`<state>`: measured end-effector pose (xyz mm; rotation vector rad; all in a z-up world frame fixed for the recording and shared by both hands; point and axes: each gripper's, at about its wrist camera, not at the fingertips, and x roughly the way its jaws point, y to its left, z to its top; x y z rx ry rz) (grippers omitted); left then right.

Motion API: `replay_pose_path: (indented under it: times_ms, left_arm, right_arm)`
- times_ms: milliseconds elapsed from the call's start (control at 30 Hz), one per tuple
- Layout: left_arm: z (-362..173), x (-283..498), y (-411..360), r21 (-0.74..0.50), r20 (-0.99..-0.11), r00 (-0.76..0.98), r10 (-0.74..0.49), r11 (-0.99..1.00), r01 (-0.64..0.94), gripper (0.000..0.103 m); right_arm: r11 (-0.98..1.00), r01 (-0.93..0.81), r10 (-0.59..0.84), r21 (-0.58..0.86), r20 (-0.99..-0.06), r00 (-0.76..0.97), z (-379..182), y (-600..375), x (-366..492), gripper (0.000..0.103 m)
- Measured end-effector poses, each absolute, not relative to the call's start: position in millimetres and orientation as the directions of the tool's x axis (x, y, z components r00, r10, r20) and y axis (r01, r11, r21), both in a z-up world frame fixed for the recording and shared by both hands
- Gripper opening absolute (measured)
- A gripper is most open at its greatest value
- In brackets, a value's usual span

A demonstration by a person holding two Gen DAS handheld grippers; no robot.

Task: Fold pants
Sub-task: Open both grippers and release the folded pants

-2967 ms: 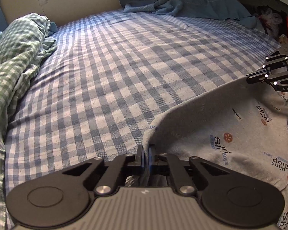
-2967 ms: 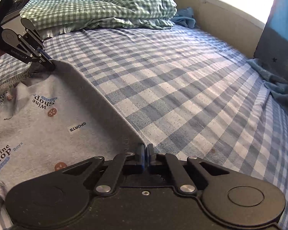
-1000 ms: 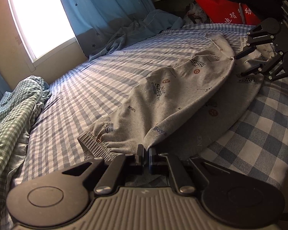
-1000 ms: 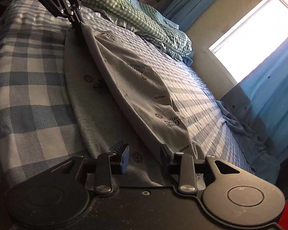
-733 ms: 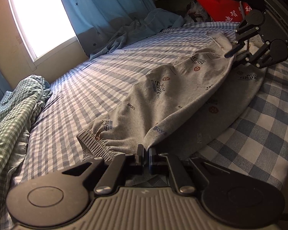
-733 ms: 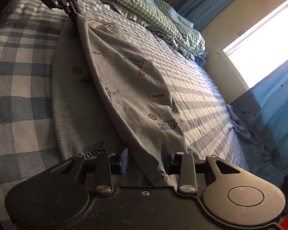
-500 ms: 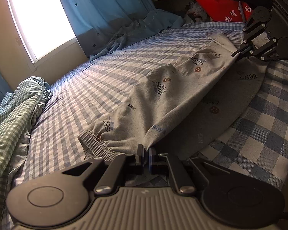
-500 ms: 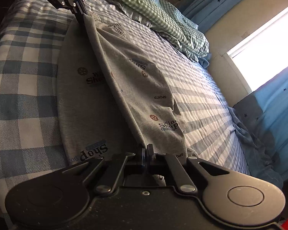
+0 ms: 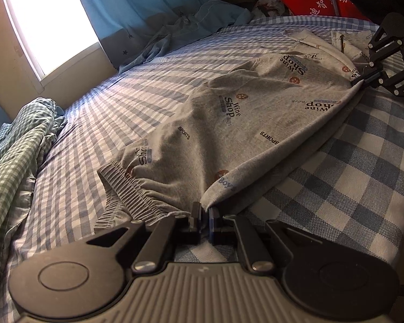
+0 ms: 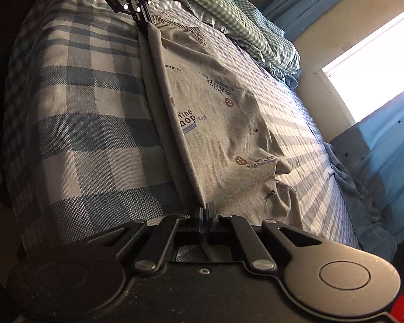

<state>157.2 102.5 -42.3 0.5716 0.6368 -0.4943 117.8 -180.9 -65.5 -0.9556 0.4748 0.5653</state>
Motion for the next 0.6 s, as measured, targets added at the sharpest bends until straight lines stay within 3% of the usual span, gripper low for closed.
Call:
replay_pose_path:
  times_ms: [67,100,133,167,233,267,300,367,467,600]
  left_arm:
    - [-41,156,103,0.323,-0.666,0.704,-0.246,0.755,0.570,0.012]
    - [-40,155,101,0.313,-0.668,0.705,-0.238,0.769,0.557,0.021]
    - [-39,154,101,0.307,-0.667,0.709,-0.230,0.782,0.543,0.035]
    - [-37,152,100,0.303,-0.662,0.716,-0.223,0.794,0.527,0.045]
    - [-30,146,95,0.281,-0.647,0.731,-0.217,0.823,0.493,0.091]
    - [-25,140,91,0.273,-0.626,0.751,-0.211,0.843,0.464,0.096]
    - [-21,135,86,0.267,-0.604,0.768,-0.212,0.854,0.446,0.100]
    - [-12,129,72,0.262,-0.581,0.790,-0.197,0.873,0.410,0.102]
    - [-2,127,41,0.231,-0.556,0.804,-0.212,0.889,0.394,0.103]
    - [10,145,-20,0.074,-0.533,0.763,-0.365,0.879,0.472,0.103]
  right_arm:
    - [0.470,-0.625,0.237,-0.623,-0.593,0.770,-68,-181,118,0.004]
    - [0.484,-0.618,0.241,-0.619,-0.585,0.774,-68,-183,117,0.006]
    - [0.502,-0.606,0.241,-0.617,-0.573,0.783,-68,-184,117,0.009]
    - [0.526,-0.586,0.235,-0.616,-0.557,0.796,-68,-188,116,0.020]
    - [0.592,-0.535,0.219,-0.603,-0.519,0.827,-63,-197,116,0.043]
    - [0.634,-0.506,0.212,-0.584,-0.499,0.841,-60,-204,115,0.062]
    - [0.677,-0.480,0.209,-0.558,-0.480,0.852,-56,-211,114,0.078]
    - [0.759,-0.426,0.197,-0.492,-0.450,0.871,-49,-231,111,0.089]
    - [0.843,-0.336,0.146,-0.420,-0.422,0.895,-42,-262,109,0.101]
    - [0.933,-0.239,0.107,-0.267,-0.428,0.898,-28,-322,121,0.102]
